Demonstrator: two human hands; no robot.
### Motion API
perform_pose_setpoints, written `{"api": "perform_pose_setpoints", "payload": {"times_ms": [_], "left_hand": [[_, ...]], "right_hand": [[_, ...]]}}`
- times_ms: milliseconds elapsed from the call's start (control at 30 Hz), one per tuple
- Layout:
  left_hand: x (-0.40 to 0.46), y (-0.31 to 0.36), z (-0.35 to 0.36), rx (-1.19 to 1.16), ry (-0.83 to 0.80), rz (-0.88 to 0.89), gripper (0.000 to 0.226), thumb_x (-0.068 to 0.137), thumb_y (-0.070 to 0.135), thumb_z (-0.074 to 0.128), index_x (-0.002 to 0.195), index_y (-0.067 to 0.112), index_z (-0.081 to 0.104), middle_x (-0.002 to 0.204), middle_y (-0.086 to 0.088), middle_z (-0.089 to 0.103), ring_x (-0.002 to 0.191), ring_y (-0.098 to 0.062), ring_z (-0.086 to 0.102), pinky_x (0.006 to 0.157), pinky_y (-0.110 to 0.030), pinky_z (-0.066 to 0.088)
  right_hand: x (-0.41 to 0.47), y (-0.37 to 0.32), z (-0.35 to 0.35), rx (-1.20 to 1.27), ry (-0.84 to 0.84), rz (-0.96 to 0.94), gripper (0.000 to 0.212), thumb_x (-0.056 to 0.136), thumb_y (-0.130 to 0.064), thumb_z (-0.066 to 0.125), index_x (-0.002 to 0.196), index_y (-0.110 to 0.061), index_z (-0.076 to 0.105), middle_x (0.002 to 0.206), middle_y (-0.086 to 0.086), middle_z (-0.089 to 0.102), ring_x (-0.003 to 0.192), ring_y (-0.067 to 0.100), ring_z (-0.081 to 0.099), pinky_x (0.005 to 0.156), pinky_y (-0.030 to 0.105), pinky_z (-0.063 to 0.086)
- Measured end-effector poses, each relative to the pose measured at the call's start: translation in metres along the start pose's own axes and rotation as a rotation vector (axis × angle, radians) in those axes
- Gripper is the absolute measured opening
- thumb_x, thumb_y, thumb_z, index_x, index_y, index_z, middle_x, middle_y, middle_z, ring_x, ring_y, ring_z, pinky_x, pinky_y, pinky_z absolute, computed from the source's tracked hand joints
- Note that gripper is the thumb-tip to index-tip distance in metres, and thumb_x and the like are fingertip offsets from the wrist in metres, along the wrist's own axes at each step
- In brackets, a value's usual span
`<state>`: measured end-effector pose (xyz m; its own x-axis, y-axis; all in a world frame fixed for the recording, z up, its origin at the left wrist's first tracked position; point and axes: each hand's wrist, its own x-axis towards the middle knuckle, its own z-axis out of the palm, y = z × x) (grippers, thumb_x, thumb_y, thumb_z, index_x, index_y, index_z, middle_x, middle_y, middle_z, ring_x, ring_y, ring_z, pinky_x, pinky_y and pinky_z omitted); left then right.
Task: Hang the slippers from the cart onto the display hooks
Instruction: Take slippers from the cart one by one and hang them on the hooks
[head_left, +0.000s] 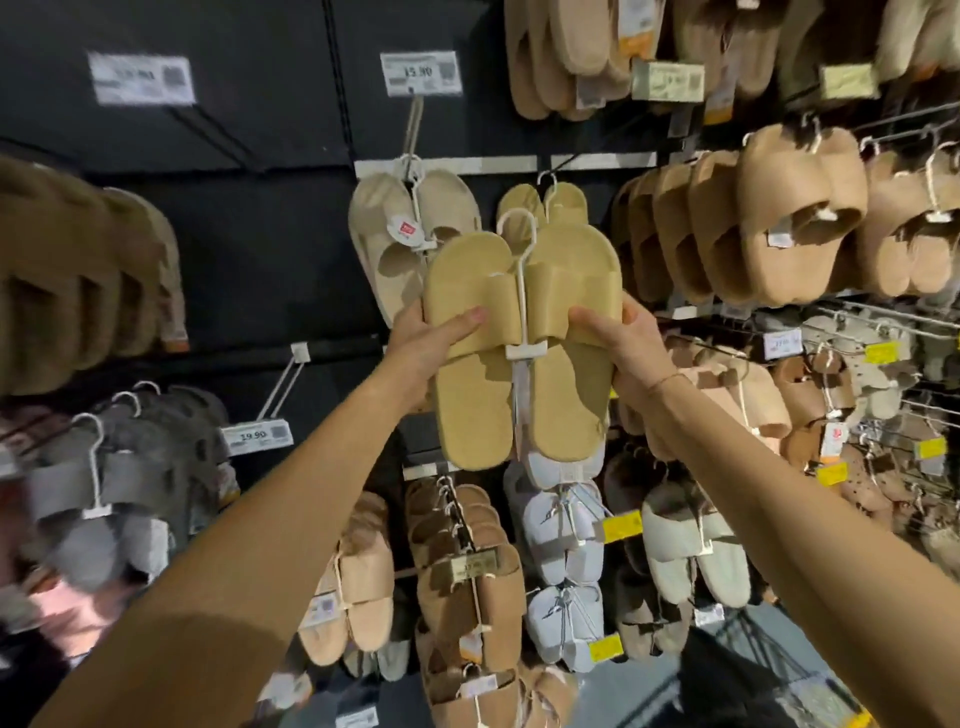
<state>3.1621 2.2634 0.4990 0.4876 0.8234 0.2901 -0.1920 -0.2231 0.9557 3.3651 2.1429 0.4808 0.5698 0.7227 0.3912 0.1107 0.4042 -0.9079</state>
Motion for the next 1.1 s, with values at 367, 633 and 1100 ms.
{"api": "perform_pose_setpoints", "payload": {"times_ms": [367,633,1100], "left_hand": [[0.029,0.074,-0.066,0.05,0.164,0.107,0.029,0.085,0.023,0.082,0.105,0.031,0.063,0.105,0.003,0.074,0.091,-0.01,0.072,0.063,-0.024,0.059],[0.052,0.104,-0.069,0.031,0.202,0.112,0.036,0.084,0.024,0.082,0.113,0.026,0.061,0.107,0.003,0.071,0.092,-0.013,0.07,0.057,-0.025,0.057],[0.112,0.086,-0.067,0.063,0.246,0.095,0.039,0.082,0.021,0.084,0.114,0.024,0.061,0.11,-0.001,0.071,0.098,-0.018,0.07,0.072,-0.035,0.06]], "right_hand": [[0.061,-0.041,0.087,0.106,-0.176,0.02,0.049,0.085,-0.022,0.077,0.128,-0.014,0.055,0.115,0.009,0.069,0.102,0.027,0.069,0.072,0.034,0.059],[0.1,-0.063,0.107,0.153,-0.195,0.026,0.045,0.084,-0.022,0.077,0.124,-0.015,0.057,0.112,0.01,0.071,0.095,0.026,0.071,0.069,0.034,0.06],[0.153,-0.048,0.105,0.03,-0.207,0.049,0.046,0.083,-0.028,0.077,0.122,-0.02,0.052,0.113,0.007,0.066,0.101,0.026,0.066,0.08,0.042,0.057]]}}
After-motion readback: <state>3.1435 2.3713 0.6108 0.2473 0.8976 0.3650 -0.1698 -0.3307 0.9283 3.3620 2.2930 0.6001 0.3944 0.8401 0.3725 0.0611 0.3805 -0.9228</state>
